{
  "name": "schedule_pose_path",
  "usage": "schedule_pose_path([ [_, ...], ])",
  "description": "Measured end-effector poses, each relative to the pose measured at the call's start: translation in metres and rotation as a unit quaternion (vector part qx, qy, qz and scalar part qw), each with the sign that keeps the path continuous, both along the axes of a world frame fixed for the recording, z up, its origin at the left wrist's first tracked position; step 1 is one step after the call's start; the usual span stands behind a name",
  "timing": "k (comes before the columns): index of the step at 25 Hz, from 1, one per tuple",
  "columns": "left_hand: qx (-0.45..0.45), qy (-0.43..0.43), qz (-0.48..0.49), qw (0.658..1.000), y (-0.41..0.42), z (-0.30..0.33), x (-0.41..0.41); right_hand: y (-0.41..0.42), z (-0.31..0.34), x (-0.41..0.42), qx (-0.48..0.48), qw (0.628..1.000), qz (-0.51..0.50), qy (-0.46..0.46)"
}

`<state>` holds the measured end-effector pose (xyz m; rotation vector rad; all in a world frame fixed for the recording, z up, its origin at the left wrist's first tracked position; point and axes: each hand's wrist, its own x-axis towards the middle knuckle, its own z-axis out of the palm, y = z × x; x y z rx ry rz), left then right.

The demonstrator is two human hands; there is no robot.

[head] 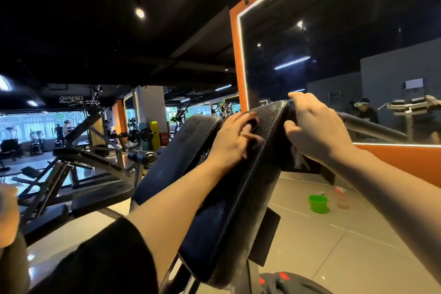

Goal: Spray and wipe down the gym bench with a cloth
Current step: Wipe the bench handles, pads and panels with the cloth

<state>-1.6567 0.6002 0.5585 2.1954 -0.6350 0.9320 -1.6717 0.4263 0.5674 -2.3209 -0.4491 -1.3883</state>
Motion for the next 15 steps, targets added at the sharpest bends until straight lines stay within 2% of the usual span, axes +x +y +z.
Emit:
schedule_pose_path([
  [3,0.054,-0.036,-0.059,0.996,-0.015,-0.001,-0.004,0.002,0.002,0.005,-0.002,1.0,-0.012,0.027],
  [7,0.0,0.041,0.027,0.999,-0.002,0.02,0.024,0.004,-0.006,0.009,-0.027,0.999,-0.043,0.0],
  [11,0.028,-0.045,-0.108,0.993,-0.031,0.022,0.023,0.001,-0.009,0.01,-0.001,1.0,-0.023,-0.004],
  [12,0.03,-0.037,-0.098,0.994,-0.026,0.024,0.027,0.002,-0.009,0.009,0.0,1.0,-0.018,-0.004],
  [15,0.004,0.036,0.021,0.999,-0.003,0.03,0.041,0.002,-0.009,0.007,-0.004,1.0,-0.029,-0.011],
])
